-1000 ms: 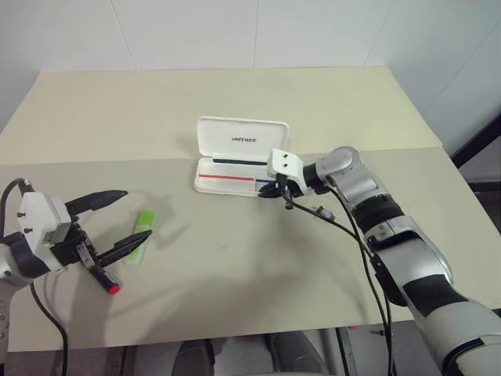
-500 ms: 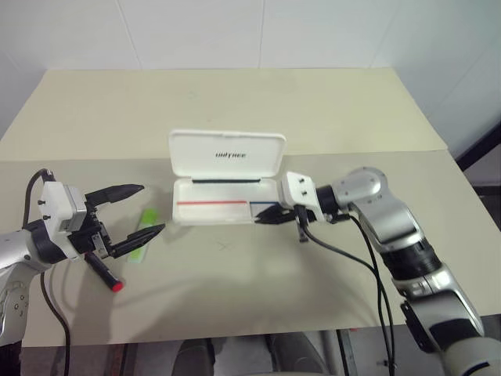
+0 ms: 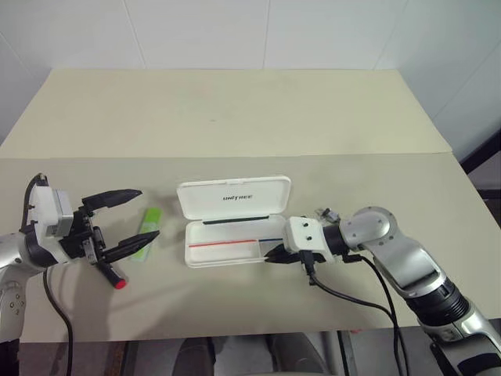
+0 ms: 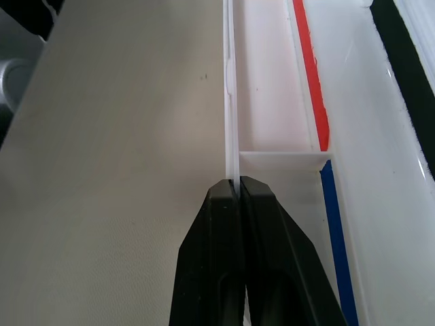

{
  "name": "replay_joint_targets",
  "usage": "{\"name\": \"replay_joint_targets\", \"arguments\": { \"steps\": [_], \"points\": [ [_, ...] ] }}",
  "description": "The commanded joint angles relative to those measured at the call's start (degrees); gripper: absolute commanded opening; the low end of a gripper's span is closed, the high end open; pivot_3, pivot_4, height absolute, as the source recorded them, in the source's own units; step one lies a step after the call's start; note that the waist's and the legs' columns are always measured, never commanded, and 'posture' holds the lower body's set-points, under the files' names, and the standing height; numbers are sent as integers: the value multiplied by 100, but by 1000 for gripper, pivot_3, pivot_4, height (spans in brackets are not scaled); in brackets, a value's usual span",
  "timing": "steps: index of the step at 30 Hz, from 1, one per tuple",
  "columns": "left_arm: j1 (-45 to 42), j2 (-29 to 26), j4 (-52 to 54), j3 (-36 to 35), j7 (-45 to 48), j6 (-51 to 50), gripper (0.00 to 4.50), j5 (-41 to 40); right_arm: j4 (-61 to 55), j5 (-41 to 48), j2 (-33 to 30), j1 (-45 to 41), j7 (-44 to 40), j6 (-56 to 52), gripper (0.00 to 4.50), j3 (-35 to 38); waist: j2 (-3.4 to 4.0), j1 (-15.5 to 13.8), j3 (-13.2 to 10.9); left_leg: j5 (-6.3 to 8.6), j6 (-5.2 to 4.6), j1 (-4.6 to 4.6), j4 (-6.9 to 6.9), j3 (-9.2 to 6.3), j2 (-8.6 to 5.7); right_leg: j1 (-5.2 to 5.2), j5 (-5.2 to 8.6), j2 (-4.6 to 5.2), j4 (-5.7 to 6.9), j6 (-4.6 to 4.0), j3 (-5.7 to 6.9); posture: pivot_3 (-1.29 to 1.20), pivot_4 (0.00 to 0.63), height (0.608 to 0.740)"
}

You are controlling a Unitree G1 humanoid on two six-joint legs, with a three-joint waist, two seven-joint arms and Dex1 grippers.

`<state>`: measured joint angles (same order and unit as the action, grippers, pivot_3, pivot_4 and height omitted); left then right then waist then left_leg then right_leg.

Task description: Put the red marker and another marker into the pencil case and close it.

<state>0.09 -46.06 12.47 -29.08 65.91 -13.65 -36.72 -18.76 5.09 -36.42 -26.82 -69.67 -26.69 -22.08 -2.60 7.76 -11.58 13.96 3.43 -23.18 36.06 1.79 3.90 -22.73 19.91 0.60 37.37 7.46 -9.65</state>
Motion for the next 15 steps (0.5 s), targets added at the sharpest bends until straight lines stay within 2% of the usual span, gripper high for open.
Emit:
{"name": "replay_joint_targets", "arguments": {
  "steps": [1, 15],
  "points": [
    [-43, -53, 32, -104, 19, 87, 4500, -104, -126, 31, -21, 85, 201, 87, 30, 102, 0, -2, 0, 0, 0, 0, 0, 0, 0, 0, 0, 0, 0, 0, 0, 0, 150, 740],
    [-184, -5, -23, 36, 1, 134, 4500, -50, 436, 207, -532, 335, -2, 963, 30, 387, -2, -27, 0, 0, 0, 0, 1, 0, 0, 1, 1, 0, -1, 0, 0, 0, 150, 740]
  ]
}}
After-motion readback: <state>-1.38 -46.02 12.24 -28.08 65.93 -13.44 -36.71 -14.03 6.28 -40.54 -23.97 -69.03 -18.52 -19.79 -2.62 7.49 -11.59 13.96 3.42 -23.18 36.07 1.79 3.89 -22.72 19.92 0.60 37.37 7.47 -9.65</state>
